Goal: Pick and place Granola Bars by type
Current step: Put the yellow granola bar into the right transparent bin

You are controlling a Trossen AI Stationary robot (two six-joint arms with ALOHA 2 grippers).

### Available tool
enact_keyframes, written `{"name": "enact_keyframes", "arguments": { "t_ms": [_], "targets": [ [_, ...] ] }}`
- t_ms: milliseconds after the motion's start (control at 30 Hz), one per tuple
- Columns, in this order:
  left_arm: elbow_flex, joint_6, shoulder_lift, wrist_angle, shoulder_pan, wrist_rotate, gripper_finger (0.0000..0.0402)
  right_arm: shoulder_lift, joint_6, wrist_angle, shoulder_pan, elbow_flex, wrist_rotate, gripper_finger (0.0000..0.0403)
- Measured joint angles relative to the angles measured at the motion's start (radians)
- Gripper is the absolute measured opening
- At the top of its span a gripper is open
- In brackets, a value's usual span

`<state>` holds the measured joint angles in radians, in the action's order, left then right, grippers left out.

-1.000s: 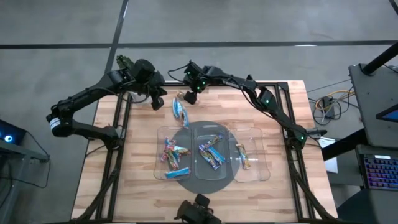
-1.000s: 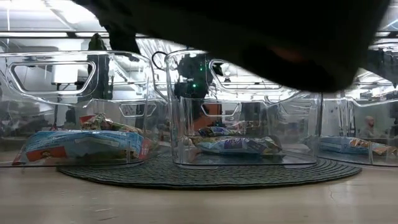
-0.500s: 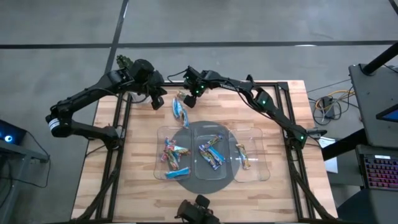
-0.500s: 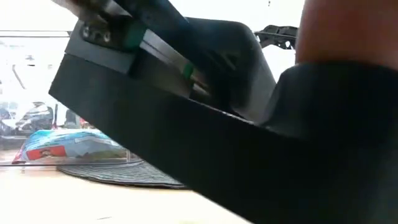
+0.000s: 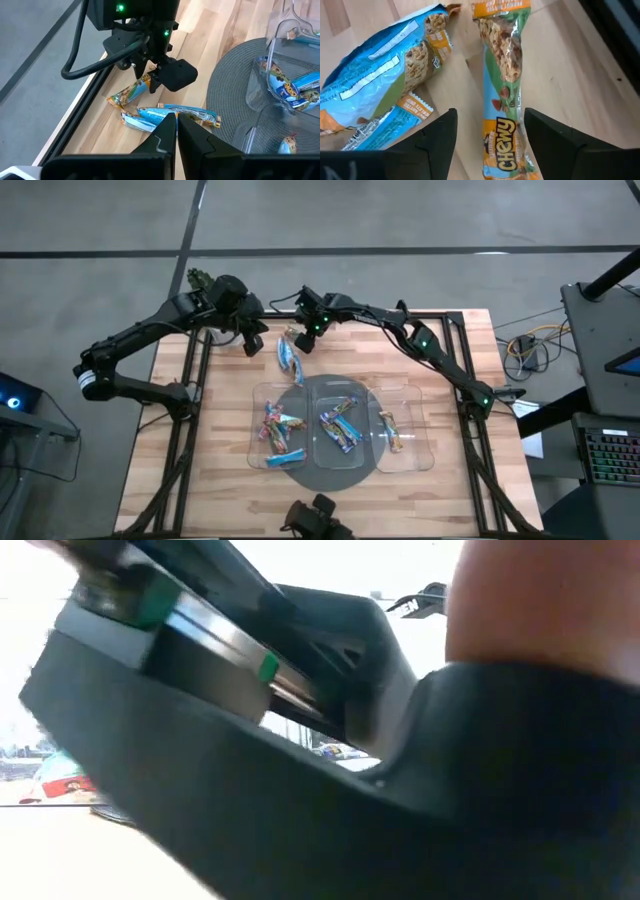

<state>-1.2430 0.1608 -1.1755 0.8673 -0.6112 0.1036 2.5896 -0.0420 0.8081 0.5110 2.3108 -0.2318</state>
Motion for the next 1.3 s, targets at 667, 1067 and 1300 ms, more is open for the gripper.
{"name": "enact_keyframes", "arguments": {
  "t_ms": [667,1067,1300],
  "targets": [
    [0.000,-0.013,0.000,0.001,0.000,0.000,0.0000,0.013,-0.011,-0.009,0.000,0.008,-0.073,0.0129],
    [0.000,-0.020,0.000,0.001,0.000,0.000,0.0000,0.013,-0.012,-0.001,0.006,0.008,-0.088,0.0118],
    [0.000,-0.020,0.000,0.001,0.000,0.000,0.0000,0.013,0.008,0.004,0.022,0.009,-0.105,0.0120]
  ]
}}
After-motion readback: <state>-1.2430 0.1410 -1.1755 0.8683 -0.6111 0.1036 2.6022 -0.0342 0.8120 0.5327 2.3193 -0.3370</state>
